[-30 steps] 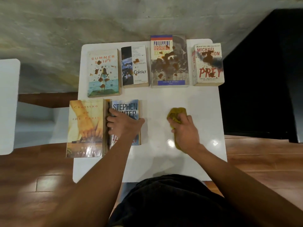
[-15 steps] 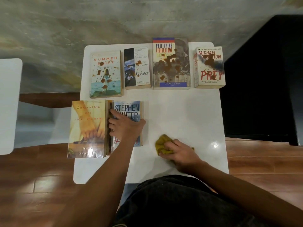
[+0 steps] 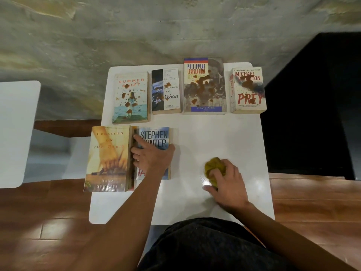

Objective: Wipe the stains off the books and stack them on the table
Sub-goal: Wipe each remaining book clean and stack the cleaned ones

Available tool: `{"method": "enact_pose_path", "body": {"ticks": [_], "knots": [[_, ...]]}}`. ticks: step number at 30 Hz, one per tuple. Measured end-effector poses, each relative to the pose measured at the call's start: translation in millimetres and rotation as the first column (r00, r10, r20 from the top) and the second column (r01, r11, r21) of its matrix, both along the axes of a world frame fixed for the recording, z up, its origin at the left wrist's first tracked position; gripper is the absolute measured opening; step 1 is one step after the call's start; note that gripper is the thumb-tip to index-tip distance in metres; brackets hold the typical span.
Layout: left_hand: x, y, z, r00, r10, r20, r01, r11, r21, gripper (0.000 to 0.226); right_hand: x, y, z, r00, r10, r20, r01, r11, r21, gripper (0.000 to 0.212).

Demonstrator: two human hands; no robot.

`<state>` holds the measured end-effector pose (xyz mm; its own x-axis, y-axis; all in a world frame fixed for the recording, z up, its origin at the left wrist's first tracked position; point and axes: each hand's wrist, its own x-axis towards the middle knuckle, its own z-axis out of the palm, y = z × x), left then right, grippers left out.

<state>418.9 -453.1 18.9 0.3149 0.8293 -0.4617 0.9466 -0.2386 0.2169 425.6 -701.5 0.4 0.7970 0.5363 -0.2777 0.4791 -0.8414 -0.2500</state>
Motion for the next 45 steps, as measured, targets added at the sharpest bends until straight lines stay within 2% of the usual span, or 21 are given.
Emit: {"method": "enact_pose_path", "body": {"ticks": [3,5,6,8,10,11,15,20,23,26,29,33,36,38,40,42,45], "knots": [[-2.9,-3.5,1.2,0.995,-0.002,0.098,0.0,1.0,0.014,0.119,4.8,10.4,-1.1,0.999,-0.007,-0.039,0.005,0.998,-0.066,0.057],[-5.5,-6.4,3.2,0.99,0.003,0.14,-0.004,1.0,0.008,0.113,8.1,14.7,4.3,0.998,-0.05,-0.024,0.05,0.999,-0.012,0.054],[-6.7,-8.1,4.3,0.988,0.006,0.154,-0.007,1.0,0.006,0.109,9.7,16.4,6.1,0.994,-0.108,-0.02,0.109,0.994,0.032,0.05],[-8.1,-12.6,8.5,0.981,0.007,0.194,-0.011,1.0,0.019,0.102,17.5,19.3,15.3,0.947,-0.288,-0.145,0.31,0.937,0.163,0.04],[-5.3,-17.1,14.7,0.966,0.0,0.258,-0.008,0.999,0.032,0.094,30.3,19.1,28.6,0.804,-0.404,-0.436,0.527,0.824,0.208,0.036],[-2.2,-18.7,17.5,0.958,-0.012,0.287,0.001,0.999,0.039,0.089,38.3,19.0,34.8,0.738,-0.417,-0.531,0.598,0.769,0.227,0.032],[14.0,-29.6,32.0,0.915,-0.072,0.397,0.046,0.996,0.075,0.068,66.4,16.1,65.4,0.485,-0.365,-0.795,0.825,0.492,0.277,0.011],[33.9,-46.1,45.7,0.879,-0.127,0.46,0.096,0.991,0.09,0.056,90.7,-1.2,87.1,0.182,-0.21,-0.961,0.975,0.168,0.148,0.015],[48.6,-59.5,56.6,0.838,-0.16,0.521,0.145,0.987,0.069,0.05,101.6,-17.6,92.2,0.041,-0.112,-0.993,0.997,0.062,0.034,0.025],[58.7,-69.9,61.4,0.803,-0.24,0.546,0.239,0.968,0.073,0.043,107.6,-31.8,91.6,-0.023,-0.01,-1.0,1.0,-0.013,-0.023,0.034],[71.1,-77.1,65.0,0.792,-0.303,0.53,0.312,0.947,0.076,0.041,118.1,-38.8,89.7,-0.022,0.043,-0.999,0.998,-0.056,-0.025,0.04],[90.1,-86.4,65.6,0.75,-0.408,0.521,0.43,0.899,0.085,0.042,137.1,-42.0,86.7,0.009,0.103,-0.995,0.996,-0.088,0.0,0.032],[110.7,-82.3,63.4,0.732,-0.488,0.475,0.513,0.854,0.086,0.044,153.6,-38.1,88.4,0.087,0.103,-0.991,0.995,-0.047,0.083,0.028],[129.1,-76.4,62.3,0.697,-0.57,0.435,0.589,0.801,0.104,0.044,167.8,-33.4,90.0,0.14,0.042,-0.989,0.99,-0.021,0.139,0.026],[151.7,-72.3,61.2,0.649,-0.652,0.393,0.668,0.735,0.115,0.047,182.6,-31.9,89.4,0.212,-0.068,-0.975,0.977,0.015,0.212,0.024],[174.0,-71.3,60.5,0.599,-0.735,0.319,0.742,0.659,0.126,0.056,196.0,-32.8,85.1,0.321,-0.216,-0.922,0.947,0.095,0.308,0.022],[203.0,-72.3,56.2,0.473,-0.866,0.162,0.863,0.493,0.111,0.068,215.1,-33.4,74.4,0.531,-0.433,-0.729,0.846,0.319,0.427,0.015]]}}
